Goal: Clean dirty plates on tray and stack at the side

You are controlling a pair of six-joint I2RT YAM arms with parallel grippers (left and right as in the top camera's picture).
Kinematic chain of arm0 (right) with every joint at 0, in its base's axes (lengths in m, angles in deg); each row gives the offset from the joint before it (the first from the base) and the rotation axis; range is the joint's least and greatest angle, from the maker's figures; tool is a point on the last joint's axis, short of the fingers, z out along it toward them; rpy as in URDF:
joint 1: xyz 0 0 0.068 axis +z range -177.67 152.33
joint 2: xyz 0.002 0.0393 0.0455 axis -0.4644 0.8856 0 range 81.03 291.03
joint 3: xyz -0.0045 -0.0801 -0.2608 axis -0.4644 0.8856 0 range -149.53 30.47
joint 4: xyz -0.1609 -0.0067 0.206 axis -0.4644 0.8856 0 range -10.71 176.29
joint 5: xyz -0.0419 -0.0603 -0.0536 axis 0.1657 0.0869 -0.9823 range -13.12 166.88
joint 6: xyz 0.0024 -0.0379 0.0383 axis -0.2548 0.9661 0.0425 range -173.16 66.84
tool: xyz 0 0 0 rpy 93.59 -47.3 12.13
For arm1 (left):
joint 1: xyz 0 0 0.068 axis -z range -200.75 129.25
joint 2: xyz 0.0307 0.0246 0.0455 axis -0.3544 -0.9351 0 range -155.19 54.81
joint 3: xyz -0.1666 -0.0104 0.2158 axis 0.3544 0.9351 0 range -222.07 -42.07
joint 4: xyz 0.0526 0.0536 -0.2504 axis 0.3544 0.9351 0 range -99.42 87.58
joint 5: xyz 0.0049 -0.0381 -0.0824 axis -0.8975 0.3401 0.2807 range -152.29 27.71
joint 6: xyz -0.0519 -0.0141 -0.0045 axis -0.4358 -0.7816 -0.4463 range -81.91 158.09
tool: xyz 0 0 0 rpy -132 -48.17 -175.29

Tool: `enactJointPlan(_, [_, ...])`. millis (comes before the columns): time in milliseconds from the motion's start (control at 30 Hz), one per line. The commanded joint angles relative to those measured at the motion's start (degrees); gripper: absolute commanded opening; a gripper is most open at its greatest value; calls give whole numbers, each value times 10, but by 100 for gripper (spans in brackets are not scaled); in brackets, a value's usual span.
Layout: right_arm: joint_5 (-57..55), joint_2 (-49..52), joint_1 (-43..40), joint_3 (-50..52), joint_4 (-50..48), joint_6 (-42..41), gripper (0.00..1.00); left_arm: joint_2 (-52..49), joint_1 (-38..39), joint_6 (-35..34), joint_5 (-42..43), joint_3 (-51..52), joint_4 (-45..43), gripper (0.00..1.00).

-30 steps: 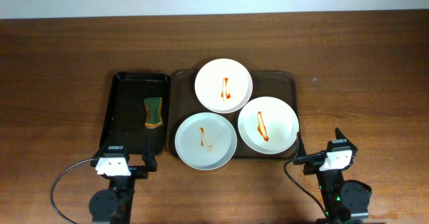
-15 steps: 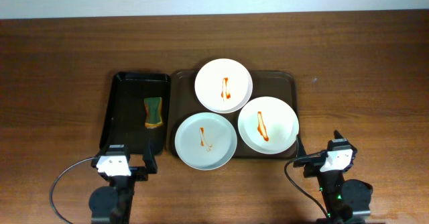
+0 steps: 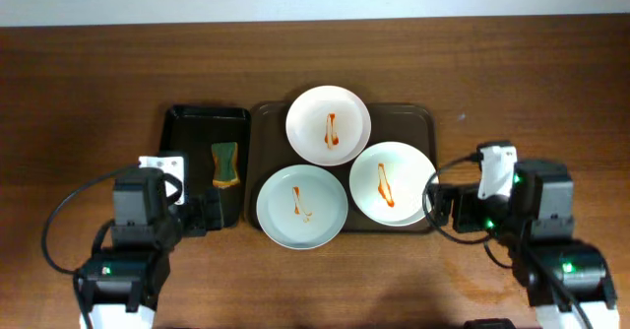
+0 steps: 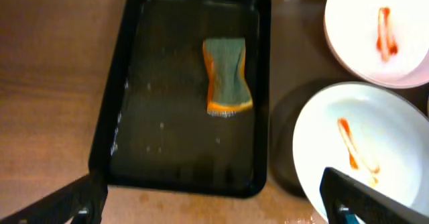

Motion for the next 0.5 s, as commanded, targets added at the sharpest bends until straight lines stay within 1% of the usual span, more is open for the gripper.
enactJointPlan(0, [57, 20, 4, -25, -3, -5, 98, -6, 0, 7, 18, -19, 10, 100])
enactJointPlan(100, [77, 39, 4, -25, -2, -5, 98, -10, 0, 7, 55, -22, -32, 100])
enactJointPlan(133, [80, 46, 9, -25, -2, -5, 99, -23, 0, 7, 56, -31, -37, 100])
enactJointPlan(200, [81, 70, 46, -26, -3, -8, 96, -98, 0, 7, 56, -83, -41, 100])
enactJointPlan(267, [76, 100, 97, -26, -11, -34, 93, -177, 0, 7, 56, -136, -41, 100])
enactJointPlan(333, [72, 142, 150, -26, -39, -65, 82, -255, 0, 7, 56, -175, -48, 88])
enactJointPlan(367, [70, 167, 175, -26, -61, -83, 82, -290, 1, 7, 56, -179, -62, 78])
enactJointPlan(400, [70, 189, 195, -26, -79, -100, 81, -323, 1, 7, 56, -179, -73, 72])
enactJointPlan(467, [68, 249, 236, -25, -130, -149, 79, -378, 1, 7, 55, -179, -85, 68])
